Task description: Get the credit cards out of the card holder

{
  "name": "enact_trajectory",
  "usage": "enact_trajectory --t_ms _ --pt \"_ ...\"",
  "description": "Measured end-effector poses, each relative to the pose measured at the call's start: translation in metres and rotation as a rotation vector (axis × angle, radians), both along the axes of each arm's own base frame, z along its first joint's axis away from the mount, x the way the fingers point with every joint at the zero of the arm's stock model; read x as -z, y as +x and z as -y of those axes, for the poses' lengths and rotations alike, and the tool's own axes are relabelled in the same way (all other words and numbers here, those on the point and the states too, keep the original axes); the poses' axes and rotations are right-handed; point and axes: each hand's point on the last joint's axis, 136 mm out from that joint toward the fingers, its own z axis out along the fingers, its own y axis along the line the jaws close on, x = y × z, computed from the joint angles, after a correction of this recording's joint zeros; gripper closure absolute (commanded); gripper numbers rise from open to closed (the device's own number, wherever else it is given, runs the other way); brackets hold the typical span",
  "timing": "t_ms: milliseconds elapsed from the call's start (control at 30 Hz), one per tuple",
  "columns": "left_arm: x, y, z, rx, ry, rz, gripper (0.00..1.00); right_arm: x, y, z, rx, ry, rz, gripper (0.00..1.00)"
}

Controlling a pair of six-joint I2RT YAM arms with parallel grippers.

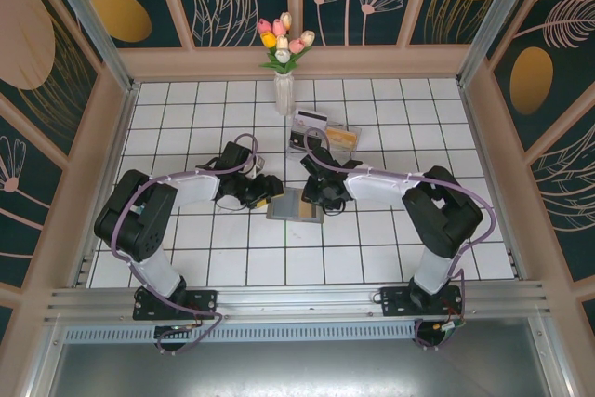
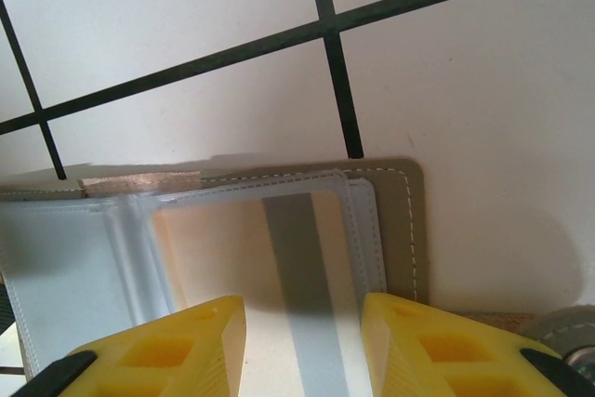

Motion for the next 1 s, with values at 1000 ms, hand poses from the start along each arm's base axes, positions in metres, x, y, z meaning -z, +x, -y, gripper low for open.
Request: enact_trajectory --t_ms 1000 --pt "0.0 0.0 0.0 0.0 0.0 0.0 0.42 -0.0055 -0.0025 0.0002 -0.023 0.009 0.024 0.61"
